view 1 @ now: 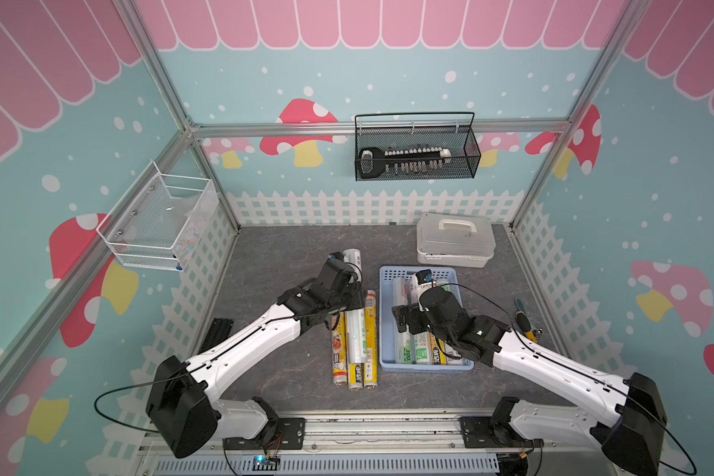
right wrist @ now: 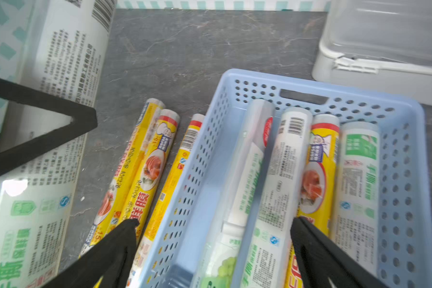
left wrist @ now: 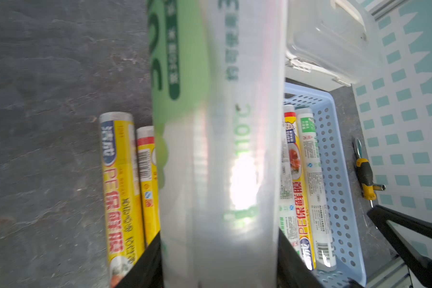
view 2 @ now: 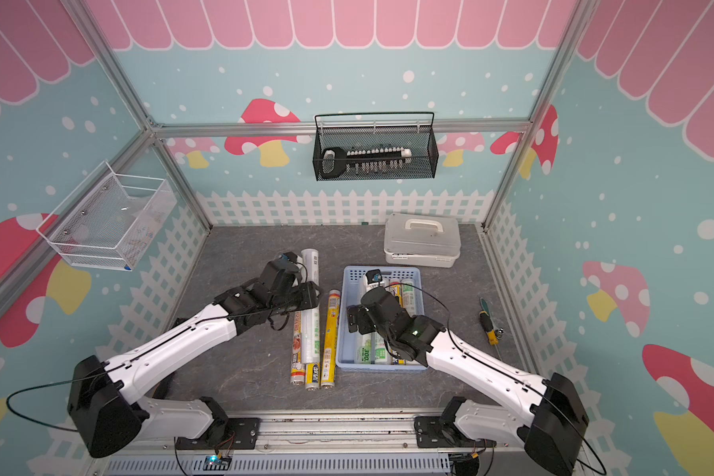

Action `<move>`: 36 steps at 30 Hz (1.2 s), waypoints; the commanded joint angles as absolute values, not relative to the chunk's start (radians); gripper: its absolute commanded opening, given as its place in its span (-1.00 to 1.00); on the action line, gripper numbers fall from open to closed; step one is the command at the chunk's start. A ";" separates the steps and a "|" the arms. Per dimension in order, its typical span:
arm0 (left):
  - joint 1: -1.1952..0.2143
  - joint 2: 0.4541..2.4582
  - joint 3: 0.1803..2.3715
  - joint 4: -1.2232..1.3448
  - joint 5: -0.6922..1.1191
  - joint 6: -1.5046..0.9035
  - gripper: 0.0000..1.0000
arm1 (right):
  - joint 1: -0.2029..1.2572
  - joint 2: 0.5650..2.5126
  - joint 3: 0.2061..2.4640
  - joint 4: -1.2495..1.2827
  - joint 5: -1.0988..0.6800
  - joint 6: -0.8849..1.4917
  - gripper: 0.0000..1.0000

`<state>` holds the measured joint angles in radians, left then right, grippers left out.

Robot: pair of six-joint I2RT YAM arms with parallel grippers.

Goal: Put the plastic wrap into the basket
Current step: Pick up the plastic wrap from the center of the board, then place the plastic wrap in the basket.

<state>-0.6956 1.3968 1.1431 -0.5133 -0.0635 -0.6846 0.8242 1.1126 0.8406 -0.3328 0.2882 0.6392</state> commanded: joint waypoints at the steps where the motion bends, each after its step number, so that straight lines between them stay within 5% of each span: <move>1: -0.748 1.485 1.252 -0.447 -0.081 -0.689 -1.00 | 0.768 1.040 0.779 -0.345 0.258 0.688 0.97; 9: -0.838 1.702 1.455 -0.517 -0.198 -0.697 -1.00 | 0.709 0.879 0.662 -0.371 0.277 0.718 0.97; 22: -0.897 1.923 1.646 -0.654 -0.371 -0.732 -1.00 | 0.680 0.885 0.633 -0.381 0.244 0.718 0.97; 36: -0.907 2.045 1.689 -0.716 -0.334 -0.748 -0.71 | 0.678 0.895 0.621 -0.380 0.251 0.725 0.98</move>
